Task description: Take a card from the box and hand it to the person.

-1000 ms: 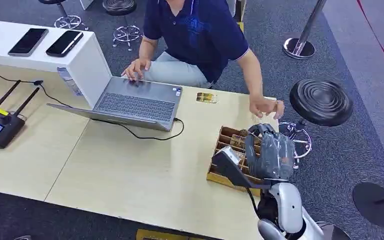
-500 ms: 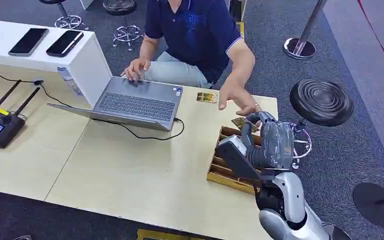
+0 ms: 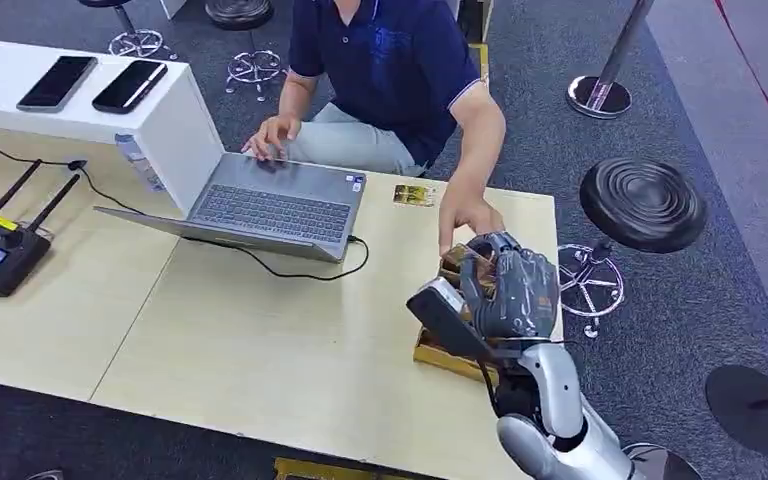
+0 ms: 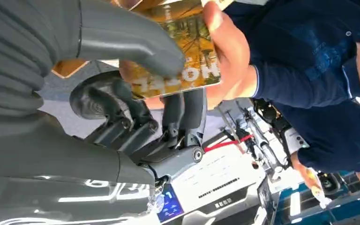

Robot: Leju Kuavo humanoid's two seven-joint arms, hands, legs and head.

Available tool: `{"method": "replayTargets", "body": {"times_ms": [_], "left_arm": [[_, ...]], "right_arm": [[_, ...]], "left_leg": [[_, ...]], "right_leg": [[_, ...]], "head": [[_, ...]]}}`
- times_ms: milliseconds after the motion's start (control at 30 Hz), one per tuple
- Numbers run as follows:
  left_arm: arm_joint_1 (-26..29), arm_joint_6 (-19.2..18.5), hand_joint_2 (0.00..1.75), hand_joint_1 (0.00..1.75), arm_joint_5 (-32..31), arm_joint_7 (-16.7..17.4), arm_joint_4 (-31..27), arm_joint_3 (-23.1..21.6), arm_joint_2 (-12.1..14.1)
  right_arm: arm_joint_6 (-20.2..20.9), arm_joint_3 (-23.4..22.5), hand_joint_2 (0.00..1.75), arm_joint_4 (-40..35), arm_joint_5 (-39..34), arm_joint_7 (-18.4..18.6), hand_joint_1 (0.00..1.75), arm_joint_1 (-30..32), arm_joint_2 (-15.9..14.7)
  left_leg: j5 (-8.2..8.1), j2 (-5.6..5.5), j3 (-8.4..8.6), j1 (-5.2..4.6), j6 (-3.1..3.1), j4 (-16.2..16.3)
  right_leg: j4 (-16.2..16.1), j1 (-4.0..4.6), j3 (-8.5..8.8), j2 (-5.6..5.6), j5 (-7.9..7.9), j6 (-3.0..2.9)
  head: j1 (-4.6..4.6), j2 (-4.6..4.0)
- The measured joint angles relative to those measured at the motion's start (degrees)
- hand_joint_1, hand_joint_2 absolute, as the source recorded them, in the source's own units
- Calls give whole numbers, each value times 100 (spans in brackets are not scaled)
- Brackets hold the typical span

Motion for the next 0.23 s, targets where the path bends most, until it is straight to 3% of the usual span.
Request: {"method": "replayTargets", "body": {"times_ms": [233], "left_arm": [[15, 42, 0, 0, 70, -2, 2, 0, 2]], "right_arm": [[-190, 9, 175, 35, -57, 94, 0, 100, -15]], "left_leg": [[0, 1, 2, 0, 0, 0]], "right_leg": [[0, 0, -1, 1, 0, 0]], "head": [[0, 0]]}}
